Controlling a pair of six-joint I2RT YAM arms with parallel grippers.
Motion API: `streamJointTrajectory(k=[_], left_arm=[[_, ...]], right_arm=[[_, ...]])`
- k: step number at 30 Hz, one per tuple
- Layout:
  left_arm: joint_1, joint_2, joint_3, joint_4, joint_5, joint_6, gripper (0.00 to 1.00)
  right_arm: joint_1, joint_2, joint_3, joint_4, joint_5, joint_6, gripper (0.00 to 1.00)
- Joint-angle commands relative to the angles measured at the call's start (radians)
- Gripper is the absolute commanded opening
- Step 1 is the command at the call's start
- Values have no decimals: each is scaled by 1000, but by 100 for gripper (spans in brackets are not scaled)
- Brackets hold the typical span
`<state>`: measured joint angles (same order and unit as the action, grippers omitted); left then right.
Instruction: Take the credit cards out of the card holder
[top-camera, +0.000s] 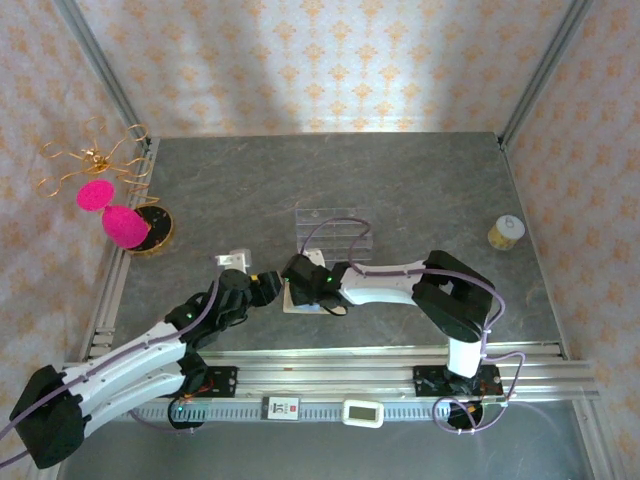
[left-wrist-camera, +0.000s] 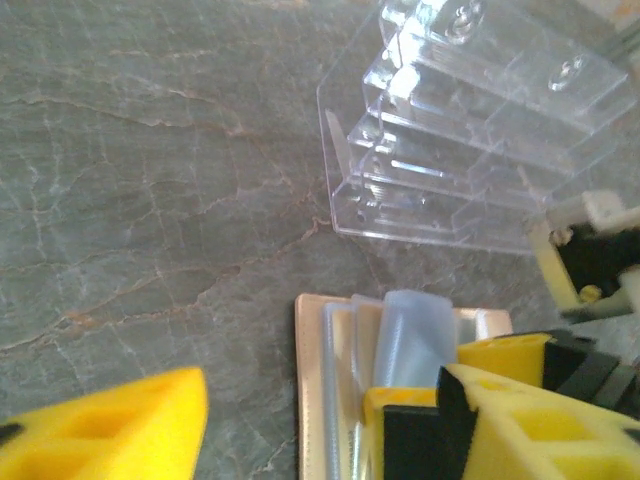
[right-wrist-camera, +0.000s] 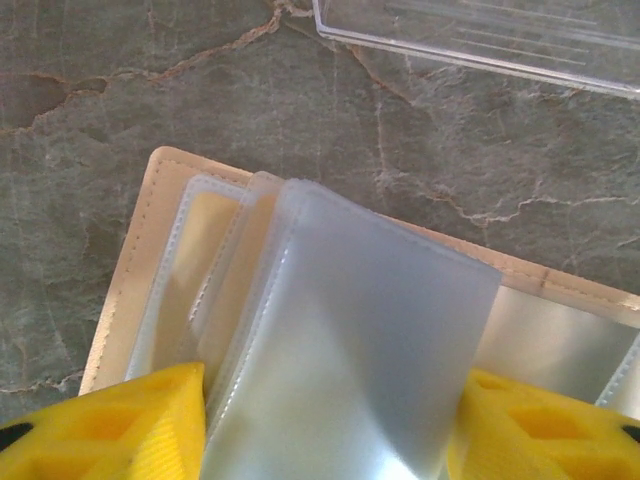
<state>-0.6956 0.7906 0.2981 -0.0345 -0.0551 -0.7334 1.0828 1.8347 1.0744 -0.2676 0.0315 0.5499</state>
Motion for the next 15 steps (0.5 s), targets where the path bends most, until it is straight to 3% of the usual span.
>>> streamJointTrajectory(k=[1,4,10,15], left_arm=[[4,41,-15,93,62,0,53],[4,80,-20,151,103,-6,49],[2,168,-17,243,170,-19,39],[-3,257,-5,305,230,-30,34]], right_arm=[[-1,6,-55,-20,-8,12,57],[-1,-22,-79,12,-17,6,52],[-2,-66,-133,67,-31,-9,26],[-2,-92,-177,112,-48,-15,23]])
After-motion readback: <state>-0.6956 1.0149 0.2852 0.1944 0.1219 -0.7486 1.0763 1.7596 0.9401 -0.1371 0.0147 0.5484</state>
